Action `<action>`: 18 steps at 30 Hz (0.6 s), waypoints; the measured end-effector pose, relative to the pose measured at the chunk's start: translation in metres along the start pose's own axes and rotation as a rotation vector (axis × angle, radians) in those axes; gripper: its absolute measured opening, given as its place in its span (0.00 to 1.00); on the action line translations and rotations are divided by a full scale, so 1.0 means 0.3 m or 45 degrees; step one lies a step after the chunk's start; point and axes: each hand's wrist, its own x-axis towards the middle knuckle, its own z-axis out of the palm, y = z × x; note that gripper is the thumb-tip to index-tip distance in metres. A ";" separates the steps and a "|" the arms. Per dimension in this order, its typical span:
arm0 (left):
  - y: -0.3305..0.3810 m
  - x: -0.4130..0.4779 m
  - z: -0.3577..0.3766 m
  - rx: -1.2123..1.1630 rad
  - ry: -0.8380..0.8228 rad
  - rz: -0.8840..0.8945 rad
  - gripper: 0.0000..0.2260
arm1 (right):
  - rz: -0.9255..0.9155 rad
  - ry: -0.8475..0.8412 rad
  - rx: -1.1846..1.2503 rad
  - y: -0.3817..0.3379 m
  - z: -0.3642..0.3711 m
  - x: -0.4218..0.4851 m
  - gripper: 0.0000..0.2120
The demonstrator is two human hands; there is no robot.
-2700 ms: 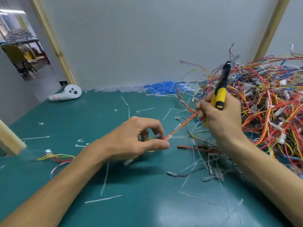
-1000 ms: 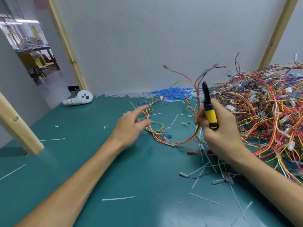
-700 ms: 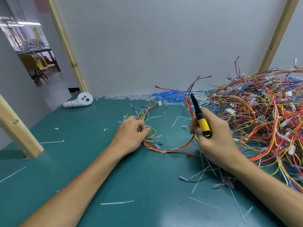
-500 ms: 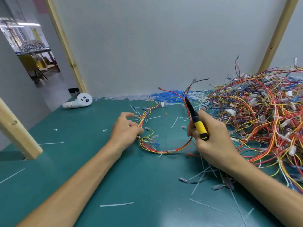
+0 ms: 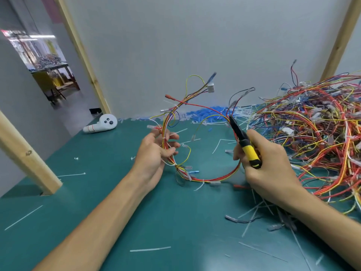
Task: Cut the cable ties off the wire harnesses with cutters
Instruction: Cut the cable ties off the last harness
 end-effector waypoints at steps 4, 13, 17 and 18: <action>0.005 -0.006 0.011 -0.019 -0.041 0.050 0.22 | 0.023 0.056 0.005 0.000 -0.010 0.003 0.15; 0.008 -0.010 0.008 -0.144 -0.098 0.105 0.19 | 0.013 0.345 0.207 0.015 -0.019 0.017 0.18; 0.001 -0.006 0.006 -0.035 -0.072 0.201 0.16 | 0.040 0.414 0.256 0.032 -0.017 0.025 0.12; -0.001 -0.007 0.009 0.020 -0.038 0.234 0.14 | 0.044 0.417 0.269 0.032 -0.017 0.026 0.12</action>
